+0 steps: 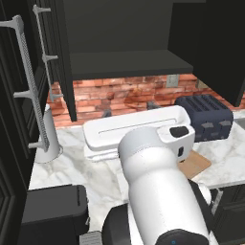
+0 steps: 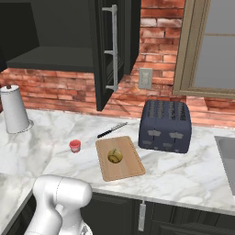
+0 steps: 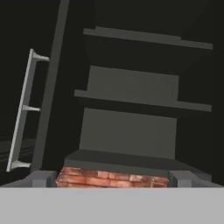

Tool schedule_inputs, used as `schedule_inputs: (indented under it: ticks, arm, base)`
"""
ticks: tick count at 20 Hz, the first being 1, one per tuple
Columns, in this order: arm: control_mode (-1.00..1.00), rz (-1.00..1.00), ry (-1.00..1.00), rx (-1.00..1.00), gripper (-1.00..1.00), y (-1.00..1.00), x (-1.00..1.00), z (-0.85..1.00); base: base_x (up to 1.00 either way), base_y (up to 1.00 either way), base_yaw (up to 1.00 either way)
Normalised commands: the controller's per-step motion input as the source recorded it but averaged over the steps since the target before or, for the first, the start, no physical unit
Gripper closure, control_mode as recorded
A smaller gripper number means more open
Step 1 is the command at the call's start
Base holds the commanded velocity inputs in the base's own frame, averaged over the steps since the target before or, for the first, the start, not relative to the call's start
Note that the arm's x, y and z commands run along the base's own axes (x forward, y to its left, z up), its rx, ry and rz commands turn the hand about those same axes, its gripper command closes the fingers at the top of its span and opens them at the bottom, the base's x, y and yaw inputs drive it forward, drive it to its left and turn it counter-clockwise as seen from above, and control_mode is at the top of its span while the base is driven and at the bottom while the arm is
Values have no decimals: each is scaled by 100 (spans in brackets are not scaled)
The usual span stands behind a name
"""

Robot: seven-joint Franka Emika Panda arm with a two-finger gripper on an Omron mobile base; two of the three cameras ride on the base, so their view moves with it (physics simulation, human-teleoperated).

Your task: Pick the bread, place it on the cutting board, pick the jam, place it on the counter, and close the cabinet.

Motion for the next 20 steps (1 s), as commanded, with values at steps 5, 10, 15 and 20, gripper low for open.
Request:
schedule_inputs:
  ticks: [5,10,15,20]
  arm:
    - [-100,1,-1,0,-100,23,0,0]
    - [-100,0,-2,0,-100,23,0,0]
    - [-100,0,-2,0,-100,23,0,0]
    - [-100,0,-2,0,-100,21,0,0]
  base:
    - [0,0,0]
    - [0,0,0]
    - [0,0,0]
    - [0,0,0]
